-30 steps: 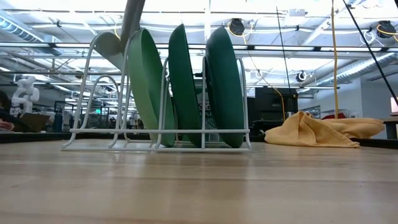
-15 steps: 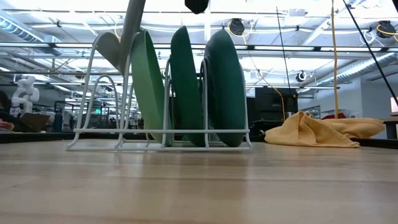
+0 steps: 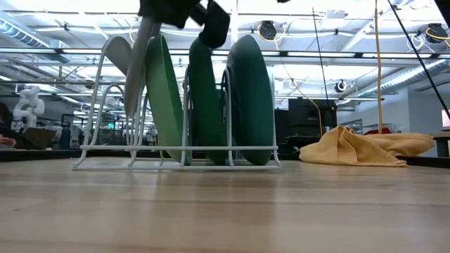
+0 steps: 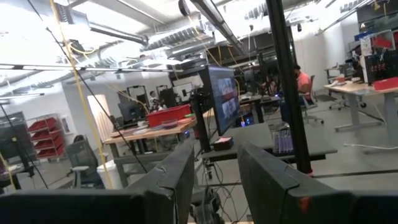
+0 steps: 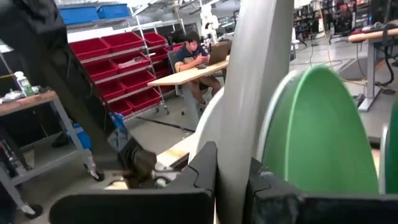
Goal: Sort dishes
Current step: Put the gray plate into the dish rack
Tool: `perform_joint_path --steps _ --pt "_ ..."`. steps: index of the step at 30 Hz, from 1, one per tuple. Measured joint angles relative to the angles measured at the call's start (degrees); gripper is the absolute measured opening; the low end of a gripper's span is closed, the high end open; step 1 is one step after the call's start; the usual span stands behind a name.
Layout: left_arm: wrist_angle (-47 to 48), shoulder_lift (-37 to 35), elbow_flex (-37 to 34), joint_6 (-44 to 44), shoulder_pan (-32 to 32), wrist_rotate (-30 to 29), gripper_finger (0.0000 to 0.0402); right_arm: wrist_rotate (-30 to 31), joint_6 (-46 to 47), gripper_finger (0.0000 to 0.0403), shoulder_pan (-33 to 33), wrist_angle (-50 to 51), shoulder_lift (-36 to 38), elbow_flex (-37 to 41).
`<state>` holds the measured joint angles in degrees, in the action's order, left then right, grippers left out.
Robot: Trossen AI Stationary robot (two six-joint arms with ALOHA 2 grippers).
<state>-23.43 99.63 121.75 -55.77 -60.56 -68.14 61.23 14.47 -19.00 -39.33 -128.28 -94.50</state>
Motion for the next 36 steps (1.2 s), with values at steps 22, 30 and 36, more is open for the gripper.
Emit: perform_joint_path --steps 22,30,36 --pt "0.4 0.0 0.0 0.0 0.2 0.1 0.0125 -4.6 -0.3 0.0012 0.3 1.5 -4.0 -3.0" --pt "0.4 0.0 0.0 0.0 0.2 0.1 0.0125 -8.8 -0.4 0.0052 0.8 2.0 -4.0 -3.0" --pt "0.4 0.0 0.0 0.0 0.2 0.2 0.0125 -11.0 -0.4 0.0083 1.0 2.5 -4.0 -3.1"
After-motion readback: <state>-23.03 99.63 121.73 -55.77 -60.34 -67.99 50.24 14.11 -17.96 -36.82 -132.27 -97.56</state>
